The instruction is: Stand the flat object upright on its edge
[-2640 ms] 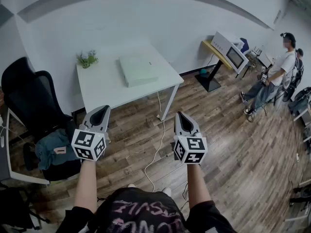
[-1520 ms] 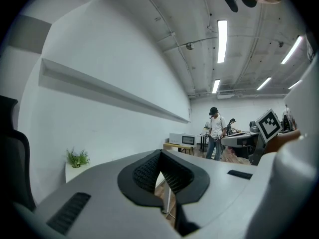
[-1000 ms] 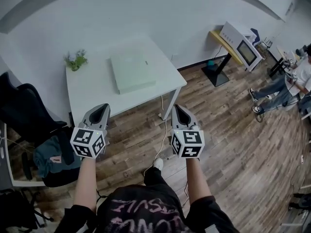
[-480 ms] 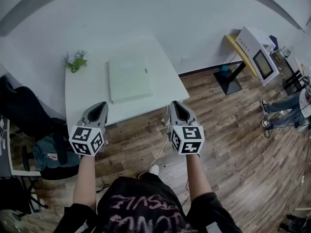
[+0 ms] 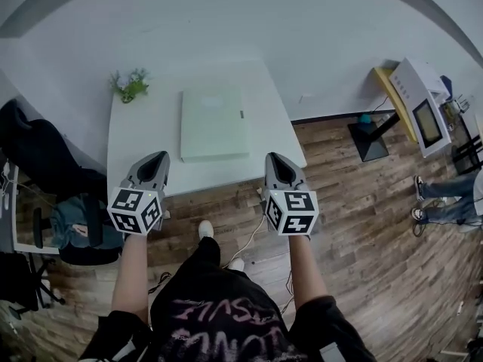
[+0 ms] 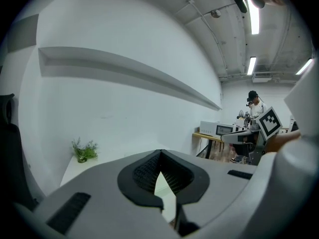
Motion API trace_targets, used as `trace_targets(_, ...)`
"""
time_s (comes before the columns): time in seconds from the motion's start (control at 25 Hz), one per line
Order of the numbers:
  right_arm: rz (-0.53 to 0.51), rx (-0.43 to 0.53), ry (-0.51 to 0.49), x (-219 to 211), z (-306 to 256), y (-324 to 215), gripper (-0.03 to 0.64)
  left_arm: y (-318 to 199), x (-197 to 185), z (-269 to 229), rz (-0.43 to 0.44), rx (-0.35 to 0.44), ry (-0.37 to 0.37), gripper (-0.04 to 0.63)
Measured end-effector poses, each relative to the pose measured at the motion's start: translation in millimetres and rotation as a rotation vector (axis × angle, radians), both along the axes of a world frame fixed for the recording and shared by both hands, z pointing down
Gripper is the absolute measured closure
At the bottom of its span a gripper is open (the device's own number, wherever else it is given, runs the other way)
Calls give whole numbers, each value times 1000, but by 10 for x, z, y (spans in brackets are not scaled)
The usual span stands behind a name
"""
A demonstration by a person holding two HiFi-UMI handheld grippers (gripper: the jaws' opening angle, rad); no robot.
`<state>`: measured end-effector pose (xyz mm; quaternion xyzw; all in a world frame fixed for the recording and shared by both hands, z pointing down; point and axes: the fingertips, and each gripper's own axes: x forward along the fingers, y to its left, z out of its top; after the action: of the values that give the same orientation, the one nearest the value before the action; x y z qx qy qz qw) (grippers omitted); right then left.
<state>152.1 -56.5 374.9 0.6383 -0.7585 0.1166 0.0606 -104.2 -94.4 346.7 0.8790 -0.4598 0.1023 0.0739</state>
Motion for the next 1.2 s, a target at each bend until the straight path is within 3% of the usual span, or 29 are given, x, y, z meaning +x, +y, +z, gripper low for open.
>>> trace_targets(0.36, 7, -60, -4, 63, 230, -740, 589, -804, 66, 314, 3, -65, 13, 581)
trace_targets(0.72, 0, -183, -22, 17, 708, -1506, 588, -1596, 87, 858, 8, -197, 6, 581)
trace_targets(1.0, -12, -286, -72, -11, 1089, -1857, 585, -1918, 106, 1287, 14, -321, 1, 577)
trace_targets(1.12, -20, -335, -102, -25, 1245, -1941, 551, -2015, 109, 1429, 9, -366, -3, 495)
trace_targets(1.2, -33, -368, -114, -40, 1354, -1989, 512, -2061, 96, 1515, 0, -387, -9, 486)
